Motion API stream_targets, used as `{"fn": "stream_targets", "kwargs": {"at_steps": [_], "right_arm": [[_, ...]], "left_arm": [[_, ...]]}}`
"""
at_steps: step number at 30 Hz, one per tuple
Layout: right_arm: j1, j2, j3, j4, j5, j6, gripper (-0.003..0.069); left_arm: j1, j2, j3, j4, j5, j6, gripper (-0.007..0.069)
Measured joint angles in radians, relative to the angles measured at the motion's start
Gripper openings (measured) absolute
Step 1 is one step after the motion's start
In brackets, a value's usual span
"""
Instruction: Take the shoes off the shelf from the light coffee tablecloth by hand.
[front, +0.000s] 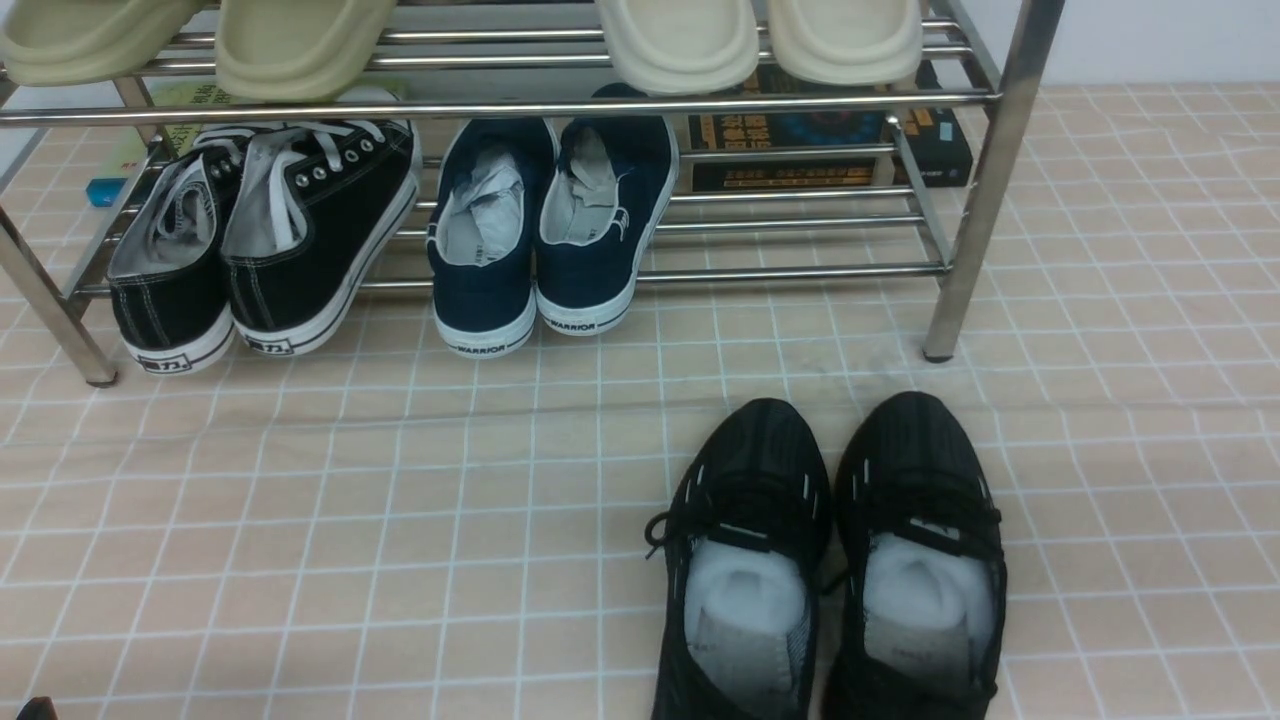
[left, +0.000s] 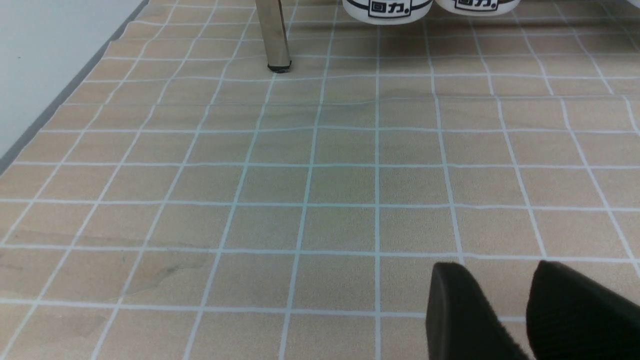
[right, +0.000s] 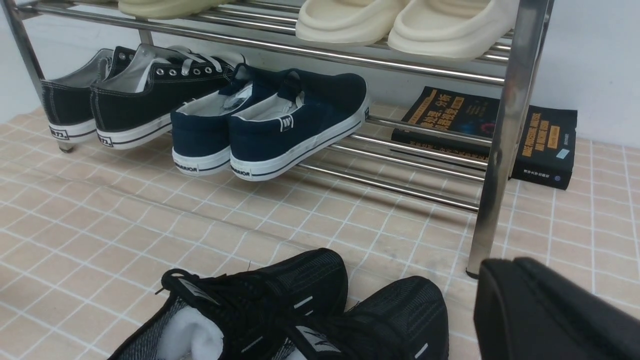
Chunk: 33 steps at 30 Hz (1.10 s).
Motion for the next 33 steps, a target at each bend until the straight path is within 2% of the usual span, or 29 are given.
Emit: {"fn": "stream_targets", "kwargs": {"at_steps": [23, 25, 33], "right_arm": [[-0.01, -0.001, 0.035, -0.002, -0.006, 0.0, -0.0013], [-0.036, -0.011, 0.064, 0.001, -0.007, 0.0, -0.0011], [-0.263, -0.219, 0.314, 0.001, -0.006, 0.0, -0.0007]], "left_arm": [[0.0, 0.0, 0.0, 0.0, 0.0, 0.0, 0.024], [0.0, 0.0, 0.0, 0.0, 0.0, 0.0, 0.024], [0.0, 0.0, 0.0, 0.0, 0.0, 0.0, 0.024]]}}
